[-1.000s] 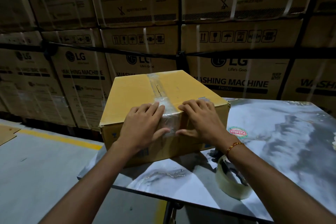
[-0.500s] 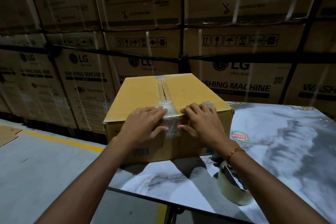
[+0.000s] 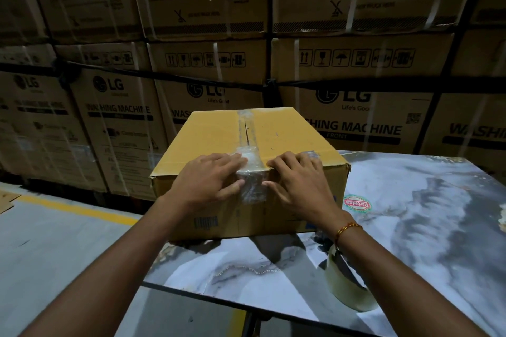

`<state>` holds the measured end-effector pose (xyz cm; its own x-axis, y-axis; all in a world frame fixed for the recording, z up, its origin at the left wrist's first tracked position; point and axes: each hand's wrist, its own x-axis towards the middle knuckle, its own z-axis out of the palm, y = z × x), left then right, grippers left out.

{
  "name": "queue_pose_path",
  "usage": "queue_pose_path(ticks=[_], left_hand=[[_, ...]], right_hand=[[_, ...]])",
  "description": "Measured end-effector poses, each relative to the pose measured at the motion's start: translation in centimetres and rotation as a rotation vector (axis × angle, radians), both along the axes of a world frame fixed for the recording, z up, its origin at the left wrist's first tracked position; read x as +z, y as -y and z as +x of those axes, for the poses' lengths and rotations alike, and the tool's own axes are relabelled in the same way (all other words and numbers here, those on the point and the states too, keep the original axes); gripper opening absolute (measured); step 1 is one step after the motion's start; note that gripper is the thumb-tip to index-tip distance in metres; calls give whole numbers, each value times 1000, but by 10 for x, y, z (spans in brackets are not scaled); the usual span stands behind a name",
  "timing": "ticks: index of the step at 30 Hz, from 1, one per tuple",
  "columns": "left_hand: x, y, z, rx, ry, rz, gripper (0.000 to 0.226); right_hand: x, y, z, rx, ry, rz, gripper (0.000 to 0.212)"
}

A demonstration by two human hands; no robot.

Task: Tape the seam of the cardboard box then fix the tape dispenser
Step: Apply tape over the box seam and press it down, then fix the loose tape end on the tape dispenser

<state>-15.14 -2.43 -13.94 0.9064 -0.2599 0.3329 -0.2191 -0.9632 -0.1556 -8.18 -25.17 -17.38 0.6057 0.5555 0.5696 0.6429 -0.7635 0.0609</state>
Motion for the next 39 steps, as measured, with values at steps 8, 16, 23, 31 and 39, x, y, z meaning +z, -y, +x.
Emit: queue_pose_path(ticks=[8,16,23,31,39], left_hand=[[10,2,17,48,-125,-63,67],[-22,38,-8,208,115,16,93],[-98,131,-60,-17,198,-459,33],[-94,198,-73,192,-433,-1036,92],[-73,203,-70,273,-389,-1444,67]], right_hand=[[8,8,9,86,-94,-61,48],[1,61,-34,256,-208,207,32],[-36,138,-61,-175,-356,208,27],[-59,154,-71,-284,-603,240,19],[-70,132,-93,-207,-779,648,16]])
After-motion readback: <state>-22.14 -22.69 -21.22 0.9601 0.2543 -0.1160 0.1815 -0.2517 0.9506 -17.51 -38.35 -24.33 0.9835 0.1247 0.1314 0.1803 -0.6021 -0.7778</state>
